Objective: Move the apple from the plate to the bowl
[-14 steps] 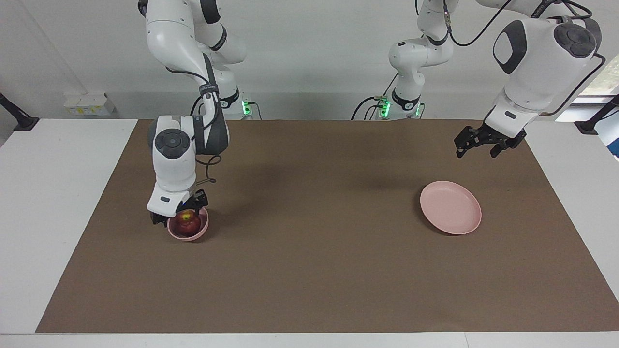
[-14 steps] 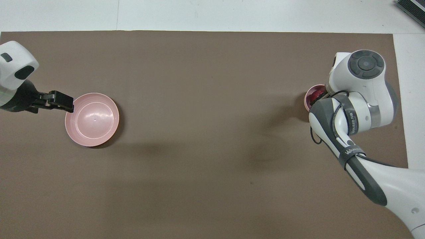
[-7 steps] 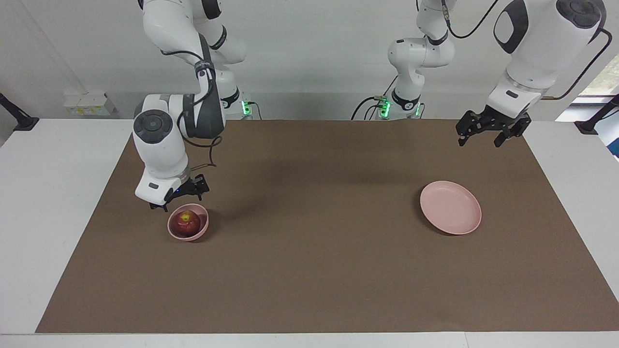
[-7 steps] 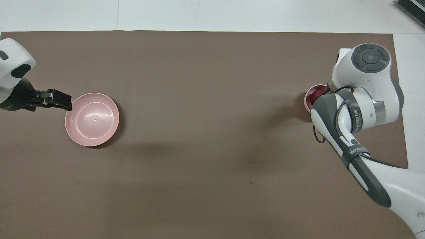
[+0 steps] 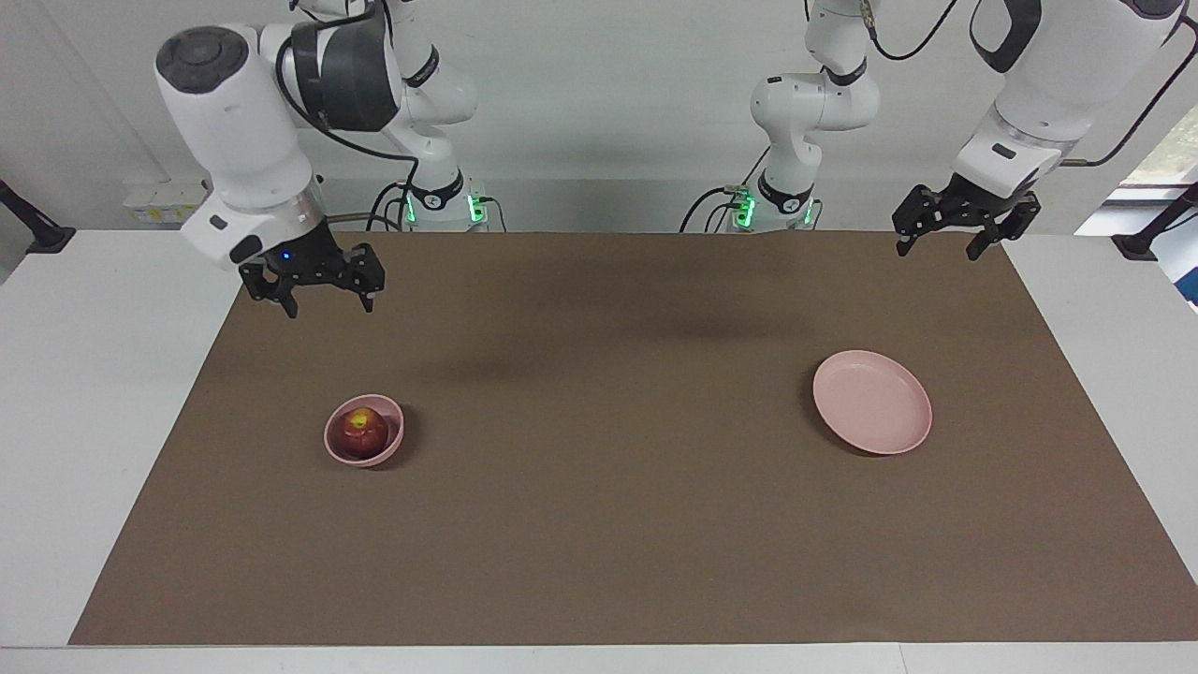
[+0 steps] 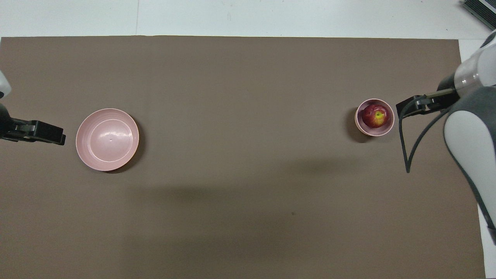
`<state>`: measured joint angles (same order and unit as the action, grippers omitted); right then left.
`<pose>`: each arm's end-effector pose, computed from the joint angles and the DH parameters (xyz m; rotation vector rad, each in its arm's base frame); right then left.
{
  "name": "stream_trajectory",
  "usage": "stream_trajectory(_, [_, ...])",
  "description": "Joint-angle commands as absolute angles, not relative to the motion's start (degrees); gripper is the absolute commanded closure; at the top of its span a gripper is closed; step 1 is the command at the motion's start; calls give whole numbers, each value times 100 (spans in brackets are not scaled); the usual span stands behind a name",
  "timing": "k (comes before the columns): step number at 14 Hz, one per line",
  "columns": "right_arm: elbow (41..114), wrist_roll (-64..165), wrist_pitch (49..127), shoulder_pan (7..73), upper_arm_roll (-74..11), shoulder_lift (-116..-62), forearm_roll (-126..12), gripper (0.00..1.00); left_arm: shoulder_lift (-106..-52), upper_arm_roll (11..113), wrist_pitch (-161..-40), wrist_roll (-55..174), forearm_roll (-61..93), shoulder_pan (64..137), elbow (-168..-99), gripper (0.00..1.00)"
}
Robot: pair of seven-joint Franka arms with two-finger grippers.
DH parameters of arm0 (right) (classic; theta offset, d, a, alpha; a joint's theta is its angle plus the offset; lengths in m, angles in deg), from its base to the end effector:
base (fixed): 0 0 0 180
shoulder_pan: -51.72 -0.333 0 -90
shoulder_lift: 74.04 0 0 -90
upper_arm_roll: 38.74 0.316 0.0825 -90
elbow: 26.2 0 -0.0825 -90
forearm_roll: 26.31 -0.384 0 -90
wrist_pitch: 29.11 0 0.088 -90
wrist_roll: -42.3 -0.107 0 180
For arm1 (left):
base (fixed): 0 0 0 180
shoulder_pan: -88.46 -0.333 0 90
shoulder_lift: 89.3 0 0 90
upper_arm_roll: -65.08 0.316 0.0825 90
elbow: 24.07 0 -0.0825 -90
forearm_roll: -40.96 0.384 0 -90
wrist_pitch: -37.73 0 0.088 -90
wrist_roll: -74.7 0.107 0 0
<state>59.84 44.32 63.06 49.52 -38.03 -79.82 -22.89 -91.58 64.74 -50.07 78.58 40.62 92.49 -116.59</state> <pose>0.5886 0.0234 0.6031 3.0802 0.1357 0.0101 0.5360 -0.0417 0.6223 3.1272 -0.2257 -0.0668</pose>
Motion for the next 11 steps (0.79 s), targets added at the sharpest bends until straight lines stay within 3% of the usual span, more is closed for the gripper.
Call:
stream_trajectory(1, [6047,4247,5994,5127,-3812,-7783,-2612,0,-9237,6499,-4849,7901,4000,9356,-11661,0])
stream_trajectory(9, [6362,3526,6037,5128,-3953,-7484,-2719,0,-9299,6481,-4814,7910,4000,9383,-11714,0])
stream_trajectory(11, [6713,3544,6097,5067,-3970,-7186,-2701,0,-9299,6464,-4796,7918,4000,9391,-11714,0])
